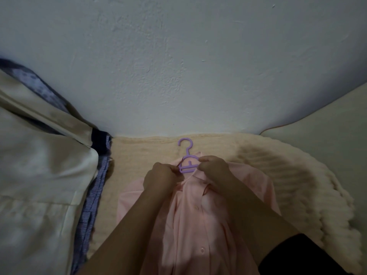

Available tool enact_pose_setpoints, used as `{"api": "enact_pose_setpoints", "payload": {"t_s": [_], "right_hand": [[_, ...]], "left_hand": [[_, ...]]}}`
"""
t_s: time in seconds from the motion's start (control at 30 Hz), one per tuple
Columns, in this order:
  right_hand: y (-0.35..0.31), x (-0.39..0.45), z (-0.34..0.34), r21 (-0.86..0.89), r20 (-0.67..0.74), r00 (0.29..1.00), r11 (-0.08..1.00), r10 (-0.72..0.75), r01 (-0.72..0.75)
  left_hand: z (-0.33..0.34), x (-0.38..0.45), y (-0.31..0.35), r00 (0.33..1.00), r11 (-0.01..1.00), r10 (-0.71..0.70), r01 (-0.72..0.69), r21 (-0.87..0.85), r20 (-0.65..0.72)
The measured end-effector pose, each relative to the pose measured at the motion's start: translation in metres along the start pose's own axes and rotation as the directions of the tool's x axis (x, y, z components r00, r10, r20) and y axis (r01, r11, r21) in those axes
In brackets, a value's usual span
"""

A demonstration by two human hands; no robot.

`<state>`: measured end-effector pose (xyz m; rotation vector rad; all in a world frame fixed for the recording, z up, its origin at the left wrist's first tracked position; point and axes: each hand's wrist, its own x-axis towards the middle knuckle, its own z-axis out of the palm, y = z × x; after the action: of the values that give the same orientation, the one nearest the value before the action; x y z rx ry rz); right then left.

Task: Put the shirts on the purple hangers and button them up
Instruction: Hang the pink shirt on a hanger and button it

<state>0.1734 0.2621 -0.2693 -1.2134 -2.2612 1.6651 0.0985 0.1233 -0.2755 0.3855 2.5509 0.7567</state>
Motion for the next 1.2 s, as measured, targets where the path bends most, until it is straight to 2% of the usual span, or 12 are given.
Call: {"api": "enact_pose_setpoints", "payload": {"t_s": [0.2,0.33,0.4,0.47,0.5,0.63,0.73,0.87,0.97,1.07,1.1,1.2], "right_hand": [[0.002,-0.001,0.0,0.37,0.061,0.997,0.926,0.053,-0.072],[-0.004,-0.005,-0.006,0.434,0.149,0.979,0.881,0.137,-0.189],[-0.007,-0.01,-0.013,0.421,0.231,0.964,0.879,0.133,-0.222],[-0.008,-0.014,-0.019,0.403,0.289,0.951,0.886,0.114,-0.229],[-0.008,-0.016,-0.023,0.395,0.296,0.949,0.891,0.109,-0.226],[-0.012,-0.035,-0.041,0.422,0.286,0.954,0.882,0.089,-0.209],[-0.015,-0.048,-0.052,0.581,0.333,0.941,0.771,0.069,-0.262],[-0.016,-0.061,-0.06,0.86,0.311,0.95,0.417,0.028,-0.294],[-0.003,-0.06,-0.06,0.909,0.259,0.964,0.322,0.062,-0.265],[0.01,-0.06,-0.05,0.831,0.274,0.958,0.478,0.09,-0.283],[0.012,-0.062,-0.048,0.778,0.272,0.959,0.567,0.081,-0.269],[0.014,-0.065,-0.042,0.588,0.207,0.978,0.798,0.008,-0.131]], "left_hand": [[0.002,0.006,0.0,0.997,0.997,-0.045,0.048,-0.052,0.056],[-0.007,0.005,0.0,0.995,0.983,-0.002,0.021,-0.18,0.104],[-0.012,0.002,0.004,0.992,0.917,-0.013,0.062,-0.393,0.128],[-0.014,0.0,0.007,0.979,0.776,-0.04,0.155,-0.611,0.198],[-0.015,-0.001,0.005,0.977,0.798,-0.015,0.141,-0.587,0.214],[-0.03,-0.019,0.007,0.967,0.651,-0.05,0.222,-0.726,0.25],[-0.045,-0.032,0.003,0.94,0.375,0.023,0.306,-0.875,0.339],[-0.053,-0.038,-0.018,0.914,-0.134,0.229,0.371,-0.919,0.336],[-0.045,-0.036,-0.033,0.935,-0.283,0.219,0.334,-0.899,0.279],[-0.043,-0.057,-0.016,0.945,-0.236,0.144,0.321,-0.917,0.293],[-0.043,-0.062,-0.007,0.951,-0.148,0.087,0.306,-0.94,0.296],[-0.032,-0.061,-0.001,0.992,0.396,-0.085,0.115,-0.911,0.089]]}}
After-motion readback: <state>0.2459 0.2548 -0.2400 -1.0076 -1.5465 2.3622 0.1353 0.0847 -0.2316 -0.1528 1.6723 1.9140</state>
